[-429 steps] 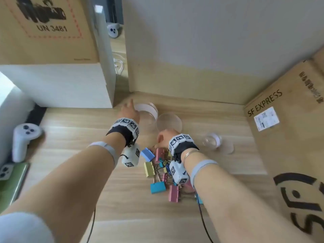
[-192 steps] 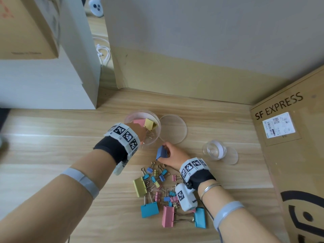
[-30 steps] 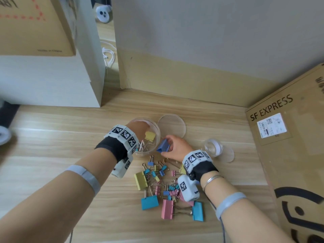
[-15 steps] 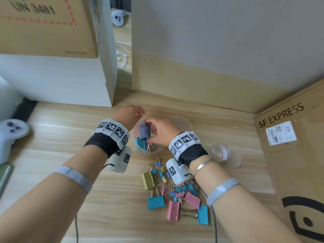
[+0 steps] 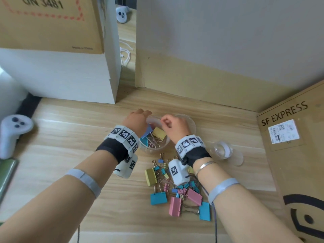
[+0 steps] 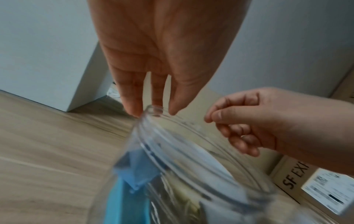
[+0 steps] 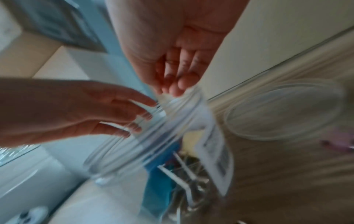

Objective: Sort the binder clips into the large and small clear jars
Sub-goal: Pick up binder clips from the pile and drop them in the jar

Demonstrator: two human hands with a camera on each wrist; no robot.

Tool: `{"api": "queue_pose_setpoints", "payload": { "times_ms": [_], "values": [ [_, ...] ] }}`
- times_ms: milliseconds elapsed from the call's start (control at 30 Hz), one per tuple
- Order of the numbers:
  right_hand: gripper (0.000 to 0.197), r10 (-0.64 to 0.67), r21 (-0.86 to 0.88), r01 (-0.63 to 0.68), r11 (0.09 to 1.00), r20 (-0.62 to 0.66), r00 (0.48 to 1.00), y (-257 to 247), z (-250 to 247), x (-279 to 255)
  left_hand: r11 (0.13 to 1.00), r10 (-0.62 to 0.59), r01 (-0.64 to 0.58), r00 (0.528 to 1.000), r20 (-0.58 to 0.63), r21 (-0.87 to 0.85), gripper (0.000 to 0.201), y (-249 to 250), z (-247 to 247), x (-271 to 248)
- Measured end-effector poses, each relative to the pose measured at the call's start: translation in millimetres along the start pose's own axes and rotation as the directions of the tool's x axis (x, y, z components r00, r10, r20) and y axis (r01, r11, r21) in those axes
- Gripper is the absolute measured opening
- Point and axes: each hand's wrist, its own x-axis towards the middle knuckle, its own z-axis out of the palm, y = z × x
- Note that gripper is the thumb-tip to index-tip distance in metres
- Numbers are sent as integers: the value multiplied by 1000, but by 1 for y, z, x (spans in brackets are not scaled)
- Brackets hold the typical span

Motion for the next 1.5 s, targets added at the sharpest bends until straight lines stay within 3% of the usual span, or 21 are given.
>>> {"api": "queue_pose_setpoints", "payload": {
  "times_ms": [67, 133, 233, 300, 367, 433, 500, 600, 733, 800, 867, 933, 1067, 1300, 1500],
  "values": [
    [12, 72, 44, -70, 997, -45, 996, 19, -13, -12, 998, 65, -64, 992, -105, 19, 50, 13, 6, -7],
    [11, 181, 7, -181, 983, 45, 983, 41, -21, -27, 985, 171, -170, 961, -215, 27, 51, 26, 16, -12],
    [8, 323, -177, -285, 942, 253, 912, 75, -20, -49, 905, 421, -419, 853, -308, 76, 44, 45, 31, -20],
    [23, 365, -274, -281, 920, 336, 868, 90, -16, -63, 827, 550, -559, 777, -307, 66, 38, 54, 41, -27],
    [50, 380, -317, -269, 910, 373, 846, 99, -13, -74, 834, 551, -551, 824, -135, 41, 35, 62, 53, -33],
    [66, 386, -322, -269, 908, 392, 835, 103, -9, -82, 875, 448, -466, 882, 144, 132, 34, 64, 67, -36],
    [67, 367, -327, -245, 913, 392, 844, 106, -4, -87, 879, 328, -412, 887, 325, 238, 31, 63, 76, -42],
    [61, 347, -317, -237, 918, 354, 869, 107, 1, -89, 882, 193, -353, 875, 444, 313, 50, 57, 86, -48],
    [61, 361, -301, -263, 917, 344, 867, 106, 2, -87, 879, 99, -298, 878, 469, 373, 77, 41, 99, -54],
    [61, 374, -295, -279, 914, 343, 862, 104, -1, -84, 873, 39, -264, 877, 479, 411, 77, 37, 101, -56],
    [59, 381, -288, -291, 913, 342, 859, 102, -4, -82, 859, 13, -274, 857, 516, 432, 63, 36, 99, -59],
    [58, 380, -270, -298, 916, 337, 861, 100, -5, -80, 844, 59, -325, 846, 529, 427, 57, 37, 97, -63],
    [53, 371, -204, -319, 925, 311, 875, 99, -6, -77, 890, 101, -305, 856, 507, 339, 68, 36, 87, -64],
    [47, 356, -162, -320, 933, 292, 888, 97, -10, -71, 882, 208, -376, 851, 482, 283, 28, 52, 53, -58],
    [48, 333, -162, -295, 942, 323, 886, 93, -10, -70, 930, 335, -367, 862, 379, 11, 27, 52, 11, -51]
  ]
}}
